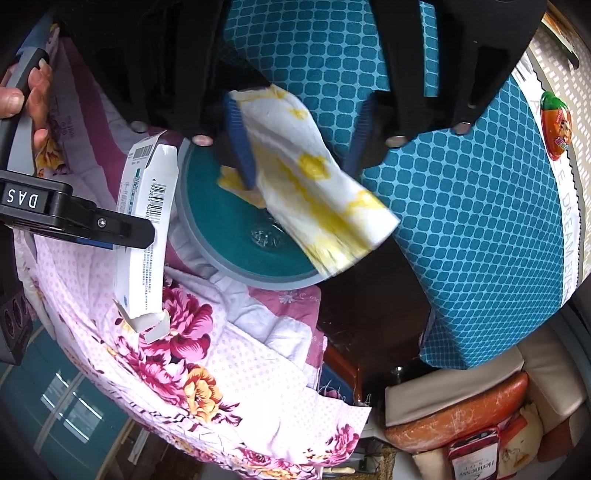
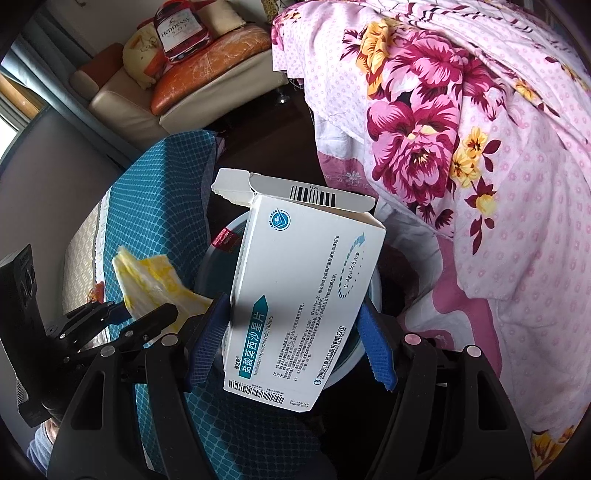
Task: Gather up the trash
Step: 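Carry the diaper and medicine box over the teal bin and open both tools, then move both open tools back over the table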
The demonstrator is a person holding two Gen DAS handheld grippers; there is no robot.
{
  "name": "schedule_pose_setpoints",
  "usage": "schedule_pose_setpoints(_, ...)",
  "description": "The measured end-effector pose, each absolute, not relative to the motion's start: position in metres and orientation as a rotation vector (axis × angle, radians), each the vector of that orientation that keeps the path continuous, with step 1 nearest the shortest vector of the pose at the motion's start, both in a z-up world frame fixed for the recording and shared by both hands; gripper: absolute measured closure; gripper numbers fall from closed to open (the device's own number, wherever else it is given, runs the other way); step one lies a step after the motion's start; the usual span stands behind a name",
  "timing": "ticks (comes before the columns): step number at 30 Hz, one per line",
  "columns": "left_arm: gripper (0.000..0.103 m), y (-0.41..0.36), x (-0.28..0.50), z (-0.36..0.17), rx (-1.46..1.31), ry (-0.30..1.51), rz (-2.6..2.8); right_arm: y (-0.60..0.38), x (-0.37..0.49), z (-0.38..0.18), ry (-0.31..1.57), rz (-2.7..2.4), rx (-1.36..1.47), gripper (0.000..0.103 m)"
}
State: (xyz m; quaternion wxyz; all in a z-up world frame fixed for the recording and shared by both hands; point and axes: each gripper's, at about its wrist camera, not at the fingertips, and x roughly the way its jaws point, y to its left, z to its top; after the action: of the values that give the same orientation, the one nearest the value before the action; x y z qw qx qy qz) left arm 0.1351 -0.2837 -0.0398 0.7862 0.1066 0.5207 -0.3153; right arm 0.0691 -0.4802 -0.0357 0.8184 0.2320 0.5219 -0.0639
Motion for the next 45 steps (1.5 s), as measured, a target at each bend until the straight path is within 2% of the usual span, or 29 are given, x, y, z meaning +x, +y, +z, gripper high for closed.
schedule_pose_setpoints(1, 0.024, -0.283, 0.134, -0.038, 0.233, 1.106, -0.669, -0.48, 0.07, -0.036, 1.112, -0.138, 0.495, 0.038)
schedule_pose_setpoints(4, 0.016, -0.28, 0.132, -0.034, 0.238, 1.086, -0.66, -0.481, 0.071, -0.037, 1.115, -0.142, 0.495, 0.038)
schedule_pose_setpoints(9, 0.011, -0.267, 0.13, -0.032, 0.219, 1.097, -0.645, -0.478, 0.074, -0.04, 1.122, -0.141, 0.493, 0.038)
schedule_pose_setpoints(22, 0.01, -0.224, 0.123, -0.037, 0.168, 1.142, -0.605, -0.46, 0.086, -0.045, 1.161, -0.141, 0.461, 0.036)
schedule_pose_setpoints(25, 0.01, -0.218, 0.122, -0.037, 0.154, 1.149, -0.604, -0.456, 0.087, -0.045, 1.171, -0.139, 0.468, 0.027)
schedule_pose_setpoints(45, 0.01, -0.126, 0.092, -0.02, 0.09, 1.135, -0.501, -0.383, 0.081, -0.024, 1.204, -0.06, 0.405, 0.026)
